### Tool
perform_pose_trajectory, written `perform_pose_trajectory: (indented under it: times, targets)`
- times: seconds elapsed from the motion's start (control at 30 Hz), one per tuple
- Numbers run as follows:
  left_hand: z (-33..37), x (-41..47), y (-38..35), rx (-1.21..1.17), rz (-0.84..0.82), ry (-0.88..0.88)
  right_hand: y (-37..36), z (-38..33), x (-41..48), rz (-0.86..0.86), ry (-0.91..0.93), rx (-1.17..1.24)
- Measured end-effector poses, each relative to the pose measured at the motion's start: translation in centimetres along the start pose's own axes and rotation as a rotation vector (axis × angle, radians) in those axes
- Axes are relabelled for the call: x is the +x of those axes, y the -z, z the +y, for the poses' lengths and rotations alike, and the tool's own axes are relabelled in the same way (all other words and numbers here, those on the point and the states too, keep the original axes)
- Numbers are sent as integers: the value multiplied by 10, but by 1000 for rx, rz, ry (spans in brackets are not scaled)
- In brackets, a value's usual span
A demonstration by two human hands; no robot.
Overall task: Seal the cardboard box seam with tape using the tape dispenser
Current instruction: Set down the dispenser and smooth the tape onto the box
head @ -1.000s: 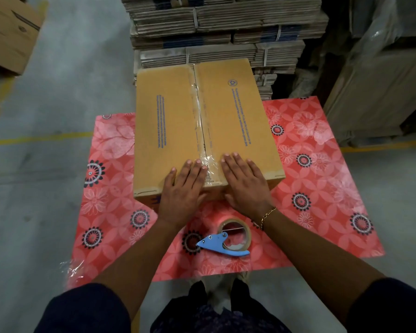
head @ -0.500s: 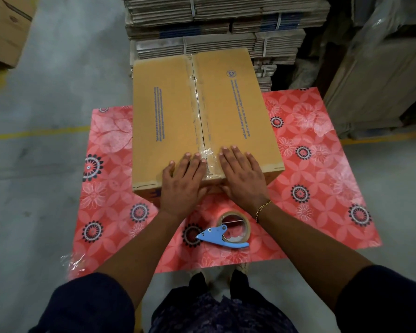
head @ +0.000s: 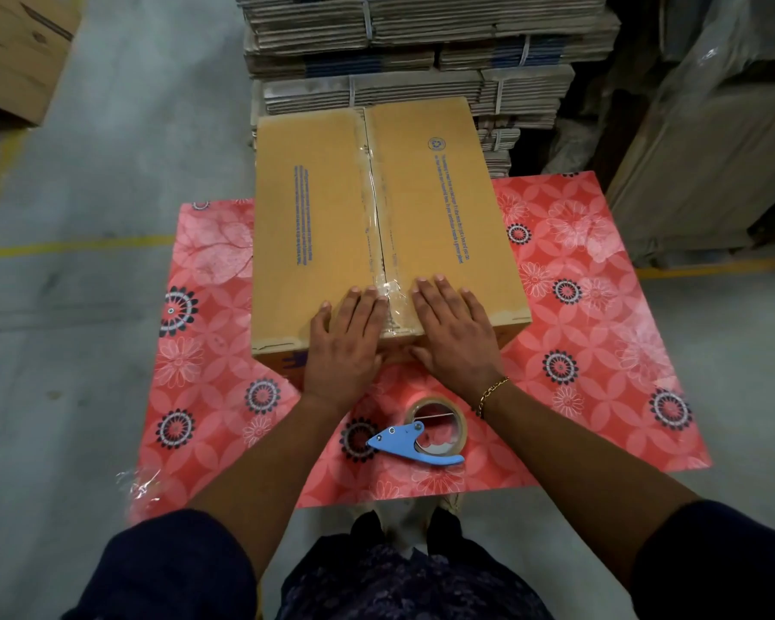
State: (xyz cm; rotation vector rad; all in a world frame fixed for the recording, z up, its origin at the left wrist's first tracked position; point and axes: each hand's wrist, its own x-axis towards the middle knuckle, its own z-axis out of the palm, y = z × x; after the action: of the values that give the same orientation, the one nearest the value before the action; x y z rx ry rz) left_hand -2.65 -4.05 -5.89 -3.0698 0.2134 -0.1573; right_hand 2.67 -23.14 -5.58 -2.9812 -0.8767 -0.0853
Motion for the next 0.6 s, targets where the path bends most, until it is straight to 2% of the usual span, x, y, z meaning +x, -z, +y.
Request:
perform_pose_trajectory:
  times: [0.17, 0.23, 0.3, 0.37, 0.4, 0.5, 0.57, 0.6]
  targets:
    - [0, 0, 7, -67, -70, 23, 8, 2, -1, -36, 9, 69]
    - [-5, -3, 12, -150, -24, 17, 18, 11, -2, -29, 4, 219]
    - [-17, -7, 17, -276, 71, 59, 33, 25, -4, 103, -108, 385]
    - [-35, -12, 23, -340, 162, 239, 41, 48, -2, 250, -349, 479]
    - [-44, -13, 25, -370, 189, 378, 44, 59, 0, 255, -499, 556]
    - [-72, -15, 16, -625, 128, 782, 47, 82, 9, 2, -823, 968]
    - [-81, -16, 15, -982, 65, 949, 46, 83, 12, -131, -862, 1195]
    - [-83, -15, 16, -1147, 51, 1007, 44, 82, 12, -155, -853, 1224]
